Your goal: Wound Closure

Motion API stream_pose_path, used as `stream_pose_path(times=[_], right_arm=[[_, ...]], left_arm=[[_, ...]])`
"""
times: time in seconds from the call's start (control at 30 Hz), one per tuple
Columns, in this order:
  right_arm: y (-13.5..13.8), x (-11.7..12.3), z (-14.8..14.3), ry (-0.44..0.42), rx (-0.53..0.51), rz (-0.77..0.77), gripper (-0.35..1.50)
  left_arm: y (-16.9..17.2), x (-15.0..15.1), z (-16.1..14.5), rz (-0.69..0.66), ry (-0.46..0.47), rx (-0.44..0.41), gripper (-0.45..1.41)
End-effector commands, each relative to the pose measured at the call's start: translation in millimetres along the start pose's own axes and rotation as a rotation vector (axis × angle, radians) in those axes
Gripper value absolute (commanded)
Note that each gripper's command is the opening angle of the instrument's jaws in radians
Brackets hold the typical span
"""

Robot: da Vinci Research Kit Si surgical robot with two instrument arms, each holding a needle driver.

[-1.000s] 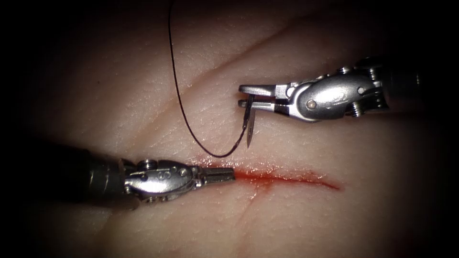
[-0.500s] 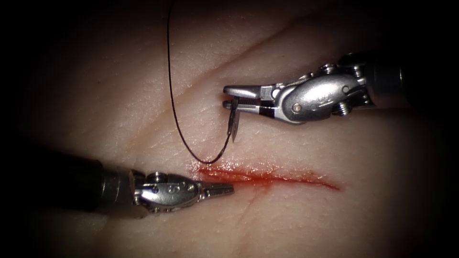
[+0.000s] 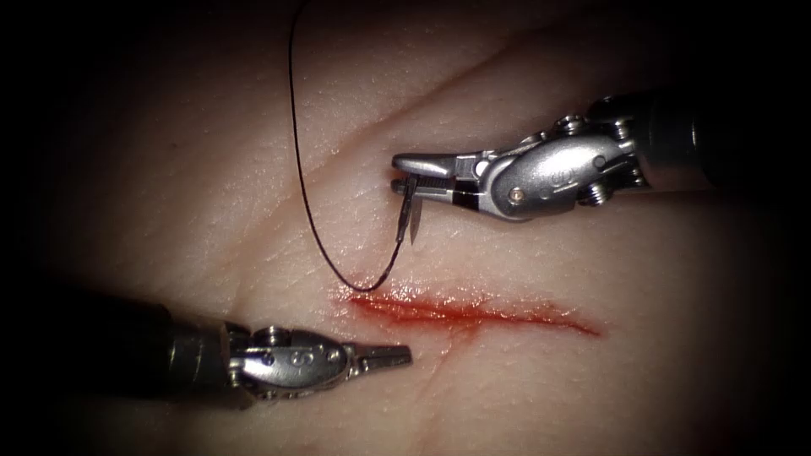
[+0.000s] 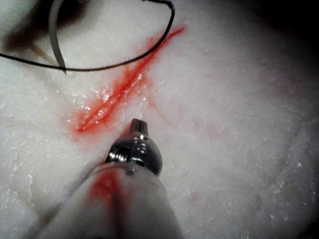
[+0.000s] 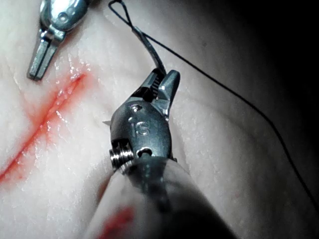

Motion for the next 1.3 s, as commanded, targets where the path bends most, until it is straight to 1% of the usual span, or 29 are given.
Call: stream_pose_path(times=[0.03,0.17,0.37,0.5,0.57,0.67,0.9,1.1,1.3], right_arm=[[-0.9,-0.7,0.7,-0.005,0.000,-0.004,-0.35],[-2.0,-1.2,0.7,-0.016,0.004,-0.017,-0.35],[-2.4,-0.9,0.3,-0.051,0.006,-0.068,-0.35],[-4.2,-0.4,0.1,-0.046,0.016,-0.131,-0.35],[-5.5,-0.6,0.0,-0.045,0.019,-0.143,-0.35],[-6.3,-1.0,-0.2,-0.044,0.024,-0.163,-0.35],[-7.7,-1.7,-0.3,-0.041,0.019,-0.191,-0.35],[-9.0,-1.6,-0.4,-0.037,0.013,-0.202,-0.35],[-9.6,-1.7,-0.2,-0.030,0.006,-0.207,-0.35]], left_arm=[[0.3,-0.4,0.6,-0.002,-0.001,-0.002,-0.01],[0.3,-0.4,0.4,-0.001,-0.001,-0.004,-0.01],[0.5,-0.5,-0.1,-0.001,-0.002,-0.004,-0.01],[0.7,-0.5,-0.3,-0.001,-0.003,-0.005,-0.01],[0.7,-0.5,-0.3,-0.001,-0.003,-0.005,-0.01],[0.7,-0.4,-0.4,-0.002,-0.003,-0.005,-0.01],[0.9,-0.4,-0.5,0.003,-0.004,-0.004,-0.01],[0.9,-0.5,-0.7,0.004,-0.004,-0.006,-0.03],[0.9,-0.4,-0.6,0.004,-0.004,-0.005,-0.03]])
